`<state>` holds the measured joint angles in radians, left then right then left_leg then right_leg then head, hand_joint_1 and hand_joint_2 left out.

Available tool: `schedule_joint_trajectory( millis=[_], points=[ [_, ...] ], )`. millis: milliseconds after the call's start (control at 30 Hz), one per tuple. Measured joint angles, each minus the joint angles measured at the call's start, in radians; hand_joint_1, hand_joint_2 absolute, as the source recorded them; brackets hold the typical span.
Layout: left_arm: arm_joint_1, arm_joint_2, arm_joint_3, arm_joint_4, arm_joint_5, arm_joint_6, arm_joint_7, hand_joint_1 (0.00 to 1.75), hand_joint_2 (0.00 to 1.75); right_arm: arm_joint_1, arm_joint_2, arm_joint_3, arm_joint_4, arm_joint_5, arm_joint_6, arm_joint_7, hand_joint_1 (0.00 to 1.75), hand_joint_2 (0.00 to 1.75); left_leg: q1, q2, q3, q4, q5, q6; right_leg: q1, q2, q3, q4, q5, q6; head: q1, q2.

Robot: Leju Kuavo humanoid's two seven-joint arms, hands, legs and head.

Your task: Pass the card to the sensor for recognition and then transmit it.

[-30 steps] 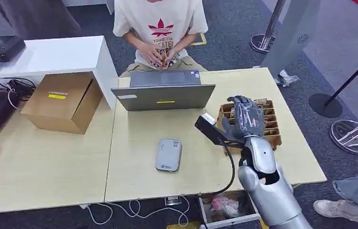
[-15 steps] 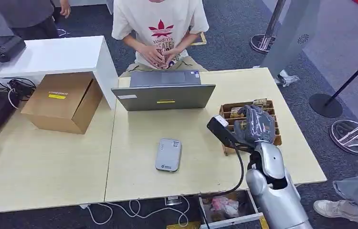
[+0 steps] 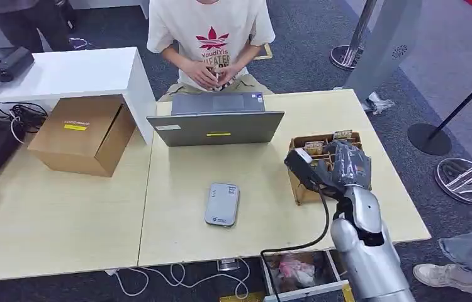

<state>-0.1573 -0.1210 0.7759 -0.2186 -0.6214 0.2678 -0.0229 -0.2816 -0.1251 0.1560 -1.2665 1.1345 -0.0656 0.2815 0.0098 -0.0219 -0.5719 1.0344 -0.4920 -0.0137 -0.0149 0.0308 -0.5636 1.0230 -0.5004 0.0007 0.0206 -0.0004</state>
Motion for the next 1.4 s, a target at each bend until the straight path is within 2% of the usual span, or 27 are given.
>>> schedule_joint_trajectory(
  millis=[67,100,200,300,333,400,500,633,667,700,1167,1200,1233,1267,1300,1400],
  points=[
    [0.0,0.0,0.0,0.0,-0.001,0.0,0.0,0.0,0.0,-0.004,0.0,-0.008,0.014,-0.003,0.0,-0.003,0.96,1.75,0.0,0.0,0.0,0.0,0.0,0.0,0.0,0.0,0.0,0.0,0.0,0.0,0.0,0.0],
    [0.0,0.0,0.0,0.0,-0.001,0.0,0.0,0.0,0.0,-0.006,0.0,-0.012,0.02,-0.008,0.001,-0.005,0.7,1.75,0.0,0.0,0.0,0.0,0.0,0.0,0.0,0.0,0.0,0.0,0.0,0.0,0.0,0.0],
    [0.0,0.0,0.0,0.0,-0.003,0.001,0.0,0.0,0.0,-0.015,0.0,-0.021,0.044,-0.014,0.002,-0.013,0.58,1.75,0.0,0.0,0.0,0.0,0.0,0.0,0.0,0.0,0.0,0.0,0.0,0.0,0.0,0.0],
    [0.0,0.002,0.0,0.0,-0.006,0.001,0.0,0.0,0.0,-0.022,0.0,-0.027,0.066,-0.019,0.002,-0.019,0.38,1.75,0.0,0.0,0.0,0.0,0.0,0.0,0.0,0.0,0.0,0.0,0.0,0.0,0.0,0.0],
    [0.0,0.002,0.0,0.0,-0.006,0.001,0.0,0.0,0.0,-0.023,0.0,-0.029,0.073,-0.02,0.002,-0.021,0.42,1.75,0.0,0.0,0.0,0.0,0.0,0.0,0.0,0.0,0.0,0.0,0.0,0.0,0.0,0.0],
    [0.0,0.005,0.0,0.0,-0.008,0.002,0.0,0.0,0.0,-0.028,0.0,-0.037,0.089,-0.024,0.002,-0.025,0.38,1.75,0.0,0.0,0.0,0.0,0.0,0.0,0.0,0.0,0.0,0.0,0.0,0.0,0.0,0.0],
    [0.0,0.007,0.0,0.0,-0.01,0.003,0.0,0.0,0.0,-0.031,0.0,-0.044,0.109,-0.031,0.001,-0.033,0.42,1.75,0.0,0.0,0.0,0.0,0.0,0.0,0.0,0.0,0.0,0.0,0.0,0.0,0.0,0.0],
    [0.0,0.008,0.0,0.0,-0.01,0.003,0.0,0.0,0.0,-0.038,0.0,-0.048,0.139,-0.034,0.001,-0.04,0.61,1.75,0.0,0.0,0.0,0.0,0.0,0.0,0.0,0.0,0.0,0.0,0.0,0.0,0.0,0.0],
    [0.0,0.01,0.0,0.0,-0.01,0.004,0.0,0.0,0.0,-0.04,0.0,-0.05,0.145,-0.034,0.001,-0.041,0.82,1.75,0.0,0.0,0.0,0.0,0.0,0.0,0.0,0.0,0.0,0.0,0.0,0.0,0.0,0.0],
    [0.0,0.01,0.0,0.0,-0.01,0.004,0.002,0.0,0.0,-0.041,0.0,-0.052,0.149,-0.035,0.001,-0.042,1.31,1.75,0.0,0.0,0.0,0.0,0.0,0.0,0.0,0.0,0.0,0.0,0.0,0.0,0.0,0.0],
    [0.0,0.015,0.0,0.0,-0.015,0.004,0.001,0.0,0.0,-0.05,0.0,-0.07,0.19,-0.046,0.002,-0.055,1.26,1.75,0.0,0.0,0.0,0.0,0.0,0.0,0.0,0.0,0.0,0.0,0.0,0.0,0.0,0.0],
    [0.0,0.016,0.0,0.0,-0.014,0.004,0.0,0.0,0.0,-0.05,0.0,-0.07,0.19,-0.046,0.002,-0.056,1.2,1.75,0.0,0.0,0.0,0.0,0.0,0.0,0.0,0.0,0.0,0.0,0.0,0.0,0.0,0.0],
    [0.0,0.016,0.0,0.0,-0.014,0.004,-0.001,0.0,0.0,-0.049,0.0,-0.07,0.19,-0.047,0.002,-0.056,0.87,1.75,0.0,0.0,0.0,0.0,0.0,0.0,0.0,0.0,0.0,0.0,0.0,0.0,0.0,0.0],
    [0.0,0.016,0.0,0.0,-0.014,0.004,-0.003,0.0,0.0,-0.049,0.0,-0.07,0.19,-0.047,0.002,-0.058,0.45,1.75,0.0,0.0,0.0,0.0,0.0,0.0,0.0,0.0,0.0,0.0,0.0,0.0,0.0,0.0],
    [0.0,0.016,0.0,0.0,-0.014,0.004,-0.003,0.0,0.0,-0.049,0.0,-0.07,0.19,-0.048,0.002,-0.059,0.17,1.75,0.0,0.0,0.0,0.0,0.0,0.0,0.0,0.0,0.0,0.0,0.0,0.0,0.0,0.0],
    [0.0,0.018,0.0,0.0,-0.013,0.005,-0.003,0.0,0.0,-0.049,0.0,-0.07,0.19,-0.048,0.002,-0.059,0.05,1.75,0.0,0.0,0.0,0.0,0.0,0.0,0.0,0.0,0.0,0.0,0.0,0.0,0.0,0.0]
  ],
)
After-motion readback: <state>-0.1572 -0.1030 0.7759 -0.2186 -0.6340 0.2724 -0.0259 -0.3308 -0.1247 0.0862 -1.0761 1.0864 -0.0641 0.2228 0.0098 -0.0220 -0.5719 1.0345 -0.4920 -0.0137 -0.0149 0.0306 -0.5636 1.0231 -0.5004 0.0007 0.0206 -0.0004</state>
